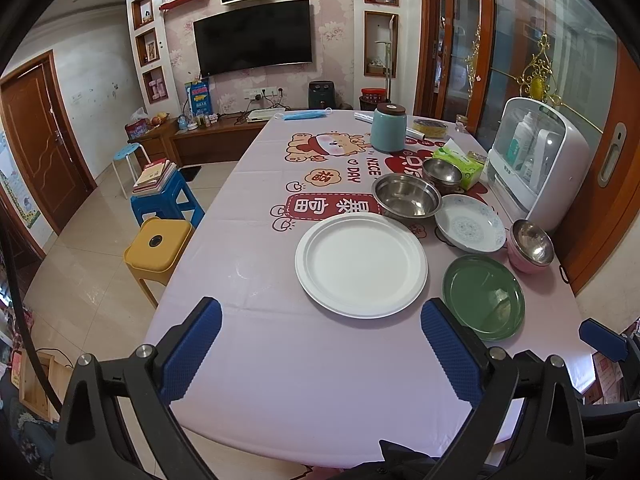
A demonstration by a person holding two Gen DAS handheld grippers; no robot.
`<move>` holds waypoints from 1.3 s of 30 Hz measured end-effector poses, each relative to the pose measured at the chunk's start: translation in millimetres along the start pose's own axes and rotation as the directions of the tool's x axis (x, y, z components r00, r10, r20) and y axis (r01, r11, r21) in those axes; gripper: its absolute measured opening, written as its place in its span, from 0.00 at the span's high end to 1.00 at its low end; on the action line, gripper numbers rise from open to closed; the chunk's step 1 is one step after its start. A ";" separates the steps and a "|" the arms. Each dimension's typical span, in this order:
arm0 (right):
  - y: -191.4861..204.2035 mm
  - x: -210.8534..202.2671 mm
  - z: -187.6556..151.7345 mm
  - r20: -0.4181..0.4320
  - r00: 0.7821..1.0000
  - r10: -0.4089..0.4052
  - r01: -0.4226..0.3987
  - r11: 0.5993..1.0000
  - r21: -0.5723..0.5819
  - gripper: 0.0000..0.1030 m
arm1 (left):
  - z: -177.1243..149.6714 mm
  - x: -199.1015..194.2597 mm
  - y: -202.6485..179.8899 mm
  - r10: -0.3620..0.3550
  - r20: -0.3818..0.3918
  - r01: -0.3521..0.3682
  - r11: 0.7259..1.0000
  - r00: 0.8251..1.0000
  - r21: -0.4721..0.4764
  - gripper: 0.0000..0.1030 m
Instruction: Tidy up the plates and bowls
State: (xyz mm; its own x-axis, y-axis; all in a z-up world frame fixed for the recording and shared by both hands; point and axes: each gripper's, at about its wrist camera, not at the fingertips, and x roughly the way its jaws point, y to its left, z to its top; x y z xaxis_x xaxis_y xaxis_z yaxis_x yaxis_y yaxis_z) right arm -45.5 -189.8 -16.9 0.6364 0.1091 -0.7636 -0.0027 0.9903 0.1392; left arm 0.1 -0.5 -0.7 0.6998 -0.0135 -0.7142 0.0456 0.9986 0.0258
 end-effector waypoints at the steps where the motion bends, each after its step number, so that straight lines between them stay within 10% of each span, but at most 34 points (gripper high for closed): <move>1: 0.2 0.0 0.1 0.000 1.000 0.000 0.000 1.000 0.000 0.00 | 0.0 0.0 0.0 0.000 0.000 0.000 1.000 1.000 0.000 0.03; 39: 5.1 6.8 -1.5 0.001 1.000 -0.006 0.006 1.000 0.011 0.00 | -1.4 11.9 -2.5 -0.012 -0.017 0.012 1.000 1.000 0.000 0.03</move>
State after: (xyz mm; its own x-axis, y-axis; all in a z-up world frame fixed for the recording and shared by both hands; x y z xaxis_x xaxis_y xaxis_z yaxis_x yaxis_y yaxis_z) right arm -42.4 -183.9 -22.4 0.6372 0.1027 -0.7638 0.0095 0.9900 0.1411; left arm 7.3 -3.1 -10.2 0.6869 -0.0243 -0.7264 0.0536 0.9984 0.0173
